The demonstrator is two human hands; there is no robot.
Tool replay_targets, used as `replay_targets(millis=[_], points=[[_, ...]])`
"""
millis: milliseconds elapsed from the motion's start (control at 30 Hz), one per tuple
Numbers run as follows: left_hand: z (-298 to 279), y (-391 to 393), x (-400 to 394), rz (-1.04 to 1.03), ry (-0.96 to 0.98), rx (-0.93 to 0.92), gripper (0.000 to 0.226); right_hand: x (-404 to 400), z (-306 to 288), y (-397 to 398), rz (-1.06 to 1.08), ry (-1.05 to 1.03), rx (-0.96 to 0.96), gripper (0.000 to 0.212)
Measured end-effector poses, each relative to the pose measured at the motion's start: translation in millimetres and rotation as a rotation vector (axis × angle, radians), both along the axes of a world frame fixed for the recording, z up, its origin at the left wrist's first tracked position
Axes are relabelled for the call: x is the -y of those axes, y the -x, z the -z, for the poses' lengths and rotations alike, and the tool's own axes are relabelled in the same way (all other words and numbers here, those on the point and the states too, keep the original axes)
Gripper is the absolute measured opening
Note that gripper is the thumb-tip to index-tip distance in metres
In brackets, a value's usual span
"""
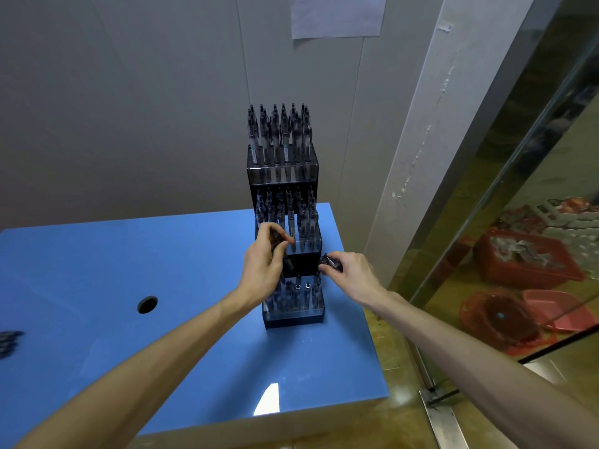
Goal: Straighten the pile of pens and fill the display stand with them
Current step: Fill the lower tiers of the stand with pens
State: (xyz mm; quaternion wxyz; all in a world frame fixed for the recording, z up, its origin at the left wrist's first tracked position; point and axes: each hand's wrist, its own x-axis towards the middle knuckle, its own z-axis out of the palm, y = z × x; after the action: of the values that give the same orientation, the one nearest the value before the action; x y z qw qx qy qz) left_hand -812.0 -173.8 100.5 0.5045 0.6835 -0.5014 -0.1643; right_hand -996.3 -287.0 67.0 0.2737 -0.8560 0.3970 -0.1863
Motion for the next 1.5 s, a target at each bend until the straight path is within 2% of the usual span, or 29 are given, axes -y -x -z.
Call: replay_targets(millis=[200,367,433,500,567,600,667,733,867,1000,1167,1233,1400,1500], points=[[-16,-9,-3,0.014,0.009,0.022,0.020,2,-5,-12,-0.041,-0.043,-0.064,0.037],[-21,-17,-7,0.031,-0.023,0.038,0.028,11,-10,-19,-0.107,-0.076,-0.251,0.036],[-24,-18,-9,0.033,-0.029,0.039,0.031,15,-9,-17,-0.109,-0.118,-0.303,0.044],[-27,-18,-11,0.026,-0.021,0.048,0.034,17,-7,-14,-0.110,-0.148,-0.312,0.040],[-31,-20,-11,0.021,-0.003,0.057,0.035,17,-6,-11,-0.065,-0.174,-0.217,0.030],[-32,-21,-11,0.022,0.000,0.053,0.034,16,-7,-9,-0.024,-0.166,-0.146,0.031],[-33,-24,-13,0.031,-0.007,0.043,0.026,13,-13,-7,0.038,-0.079,-0.050,0.045],[-33,-25,-15,0.038,-0.007,0.035,0.019,8,-23,-9,0.047,0.071,-0.031,0.053],[-33,-29,-17,0.028,-0.008,0.011,0.016,3,-44,-17,0.044,0.226,0.056,0.040],[-33,-33,-22,0.031,-0.013,-0.018,0.023,9,-57,-21,0.100,0.235,0.156,0.034],[-32,-41,-26,0.030,-0.007,-0.038,0.017,13,-64,-26,0.112,0.148,0.261,0.039],[-32,-42,-25,0.027,-0.011,-0.035,0.015,10,-69,-28,0.090,0.097,0.295,0.035],[-33,-39,-19,0.022,-0.045,-0.007,0.019,7,-81,-34,0.033,0.136,0.300,0.025],[-31,-35,-16,0.049,-0.057,0.005,0.010,12,-86,-33,0.023,0.104,0.274,0.026]])
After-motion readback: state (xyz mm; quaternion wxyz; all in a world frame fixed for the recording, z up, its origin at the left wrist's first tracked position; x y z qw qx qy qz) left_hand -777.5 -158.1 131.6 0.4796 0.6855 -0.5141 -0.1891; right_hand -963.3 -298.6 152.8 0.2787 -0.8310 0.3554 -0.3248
